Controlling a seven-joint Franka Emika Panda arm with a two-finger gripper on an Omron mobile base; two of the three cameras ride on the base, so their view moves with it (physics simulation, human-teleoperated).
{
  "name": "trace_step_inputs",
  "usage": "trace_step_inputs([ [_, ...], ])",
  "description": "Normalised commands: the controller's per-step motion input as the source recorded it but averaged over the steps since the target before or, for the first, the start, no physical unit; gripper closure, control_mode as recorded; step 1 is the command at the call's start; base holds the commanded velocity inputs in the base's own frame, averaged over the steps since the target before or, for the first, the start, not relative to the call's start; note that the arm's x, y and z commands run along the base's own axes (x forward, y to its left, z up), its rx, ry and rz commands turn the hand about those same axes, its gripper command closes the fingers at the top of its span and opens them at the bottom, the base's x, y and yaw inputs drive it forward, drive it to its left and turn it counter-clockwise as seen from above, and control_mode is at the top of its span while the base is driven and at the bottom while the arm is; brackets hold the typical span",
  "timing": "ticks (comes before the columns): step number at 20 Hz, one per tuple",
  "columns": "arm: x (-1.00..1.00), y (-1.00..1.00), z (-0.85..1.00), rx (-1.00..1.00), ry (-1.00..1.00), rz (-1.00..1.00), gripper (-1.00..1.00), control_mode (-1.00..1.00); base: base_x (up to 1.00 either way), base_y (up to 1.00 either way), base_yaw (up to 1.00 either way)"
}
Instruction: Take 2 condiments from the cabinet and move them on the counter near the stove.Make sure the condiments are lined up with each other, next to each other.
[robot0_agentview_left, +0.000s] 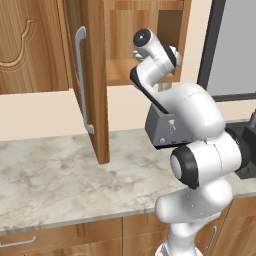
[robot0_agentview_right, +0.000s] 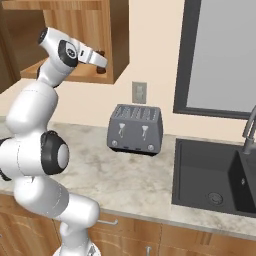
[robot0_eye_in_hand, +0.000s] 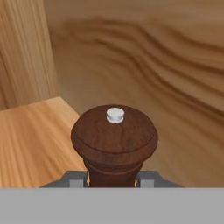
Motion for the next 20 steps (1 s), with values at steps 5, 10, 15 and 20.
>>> trace_step_inputs([
  [5, -0.59, 0.00, 0.00, 0.00, -0.05, 0.06, 1.00, -1.00, 0.00, 0.00, 0.00],
  [10, -0.93, 0.01, 0.06, -0.01, -0.05, 0.18, 1.00, -1.00, 0.00, 0.00, 0.00],
  [15, -1.00, 0.00, 0.10, -0.11, 0.00, 0.32, 1.00, -1.00, 0.00, 0.00, 0.00],
  [20, -1.00, -0.02, -0.01, -0.21, 0.00, 0.56, 1.00, -1.00, 0.00, 0.00, 0.00],
])
